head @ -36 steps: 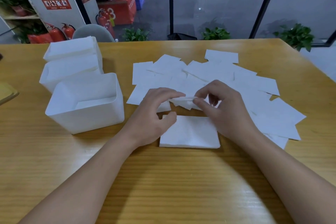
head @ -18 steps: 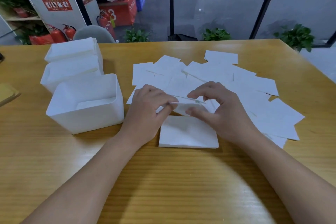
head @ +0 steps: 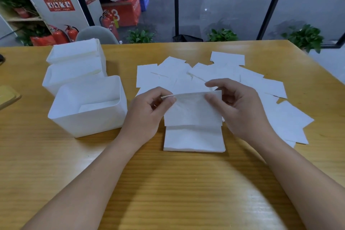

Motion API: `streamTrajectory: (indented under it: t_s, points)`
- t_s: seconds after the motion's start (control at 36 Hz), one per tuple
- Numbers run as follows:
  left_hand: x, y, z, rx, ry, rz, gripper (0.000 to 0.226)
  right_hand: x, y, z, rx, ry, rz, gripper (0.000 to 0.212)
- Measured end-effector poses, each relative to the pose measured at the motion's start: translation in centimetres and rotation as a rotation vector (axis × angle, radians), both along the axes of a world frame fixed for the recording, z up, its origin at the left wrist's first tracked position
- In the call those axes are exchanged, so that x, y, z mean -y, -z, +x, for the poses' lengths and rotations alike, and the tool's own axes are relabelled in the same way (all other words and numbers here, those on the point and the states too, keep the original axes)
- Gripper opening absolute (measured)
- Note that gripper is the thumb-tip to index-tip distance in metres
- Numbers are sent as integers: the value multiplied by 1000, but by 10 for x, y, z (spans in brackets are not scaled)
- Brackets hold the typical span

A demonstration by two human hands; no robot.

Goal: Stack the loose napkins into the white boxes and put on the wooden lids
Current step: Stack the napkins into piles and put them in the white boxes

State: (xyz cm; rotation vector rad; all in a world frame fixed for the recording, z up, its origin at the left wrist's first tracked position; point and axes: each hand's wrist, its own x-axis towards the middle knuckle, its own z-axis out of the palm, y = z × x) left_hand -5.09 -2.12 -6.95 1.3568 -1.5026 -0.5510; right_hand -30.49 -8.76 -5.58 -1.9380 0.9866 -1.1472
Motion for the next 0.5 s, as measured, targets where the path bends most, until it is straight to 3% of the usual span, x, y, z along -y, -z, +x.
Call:
streamTrajectory:
  t_s: [0.17, 0.31, 0.5]
  points:
    - [-1, -3, 4, -122, 89, 201, 7, 3, -10, -8, -158, -57, 168, 15]
    - [-3, -4, 4, 129, 156, 322, 8, 10, -4, -15, -440, -172, 264, 13]
    - [-4, 0, 2, 245, 173, 362, 14, 14, 2, -18, -499, -195, 250, 15]
